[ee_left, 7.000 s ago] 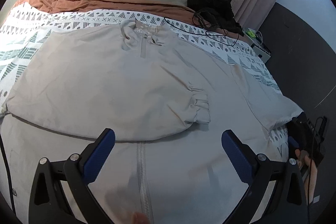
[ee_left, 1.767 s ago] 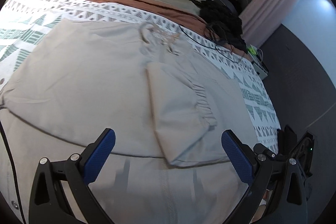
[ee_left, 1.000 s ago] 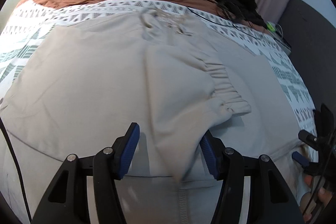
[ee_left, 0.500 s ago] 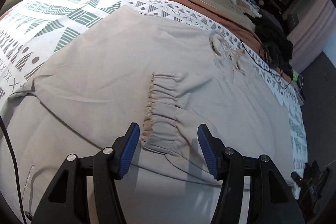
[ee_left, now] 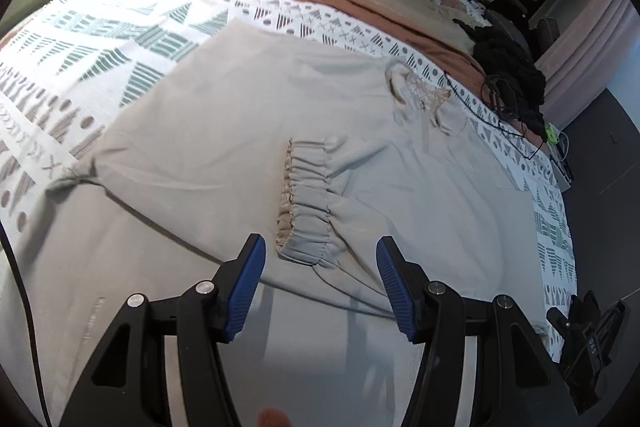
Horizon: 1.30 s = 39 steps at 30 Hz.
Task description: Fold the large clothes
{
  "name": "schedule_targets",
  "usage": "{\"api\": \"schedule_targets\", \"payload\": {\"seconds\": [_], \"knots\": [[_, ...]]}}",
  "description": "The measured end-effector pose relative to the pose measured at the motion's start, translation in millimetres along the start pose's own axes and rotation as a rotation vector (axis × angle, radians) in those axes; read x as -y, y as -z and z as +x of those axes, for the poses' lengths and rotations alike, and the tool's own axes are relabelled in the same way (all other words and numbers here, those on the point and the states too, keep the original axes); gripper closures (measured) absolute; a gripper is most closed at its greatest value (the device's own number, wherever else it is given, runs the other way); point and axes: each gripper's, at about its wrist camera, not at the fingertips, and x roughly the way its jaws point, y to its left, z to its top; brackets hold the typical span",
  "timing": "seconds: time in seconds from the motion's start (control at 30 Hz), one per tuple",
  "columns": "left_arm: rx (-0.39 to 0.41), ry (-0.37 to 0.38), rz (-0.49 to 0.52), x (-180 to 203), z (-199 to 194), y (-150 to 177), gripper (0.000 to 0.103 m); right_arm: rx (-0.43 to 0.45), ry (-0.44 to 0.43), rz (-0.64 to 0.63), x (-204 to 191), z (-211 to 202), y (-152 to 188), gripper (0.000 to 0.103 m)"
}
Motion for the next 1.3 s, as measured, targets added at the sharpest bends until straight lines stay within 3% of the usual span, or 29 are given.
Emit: {"api": "schedule_targets", "payload": {"seconds": [0.07,0.1,0.13,0.4,0.7,0.8,0.93,1.3], "knots": [[0.034,-0.001,0.011,-4.4,-15.7,1.2,0.033,0.001,-0.014,0.002,-2.6,-3.7,2.8,0.0],[0.049,0.0,0.012,-7.6,-23.5,2.1,0.013,0.002,-0.021,0.002,-3.7,-5.6,4.0,0.0],[0.067,0.011,0.007,-11.5,-31.8,2.8,0.0,0.004,-0.027,0.001,-5.0,-7.9,4.7,0.0],[0.202,0.022,0.014,-32.3,-86.2,13.2,0.0,0.043,-0.051,-0.033,-15.3,-35.2,17.4,0.0],[0.224,0.04,0.051,-53.4,-112.7,47.1,0.0,0.063,-0.047,-0.06,-3.8,-62.7,44.1,0.0],[0.229,0.011,0.08,-59.1,-128.3,61.1,0.0,0.064,-0.031,-0.068,3.0,-75.4,57.0,0.0],[0.295,0.02,0.114,-68.4,-160.5,84.1,0.0,0.072,-0.037,-0.085,10.8,-97.9,78.2,0.0],[0.188,-0.02,0.11,-118.7,-201.2,138.8,0.0,0.11,-0.139,-0.093,48.5,-178.1,122.6,0.0]]}}
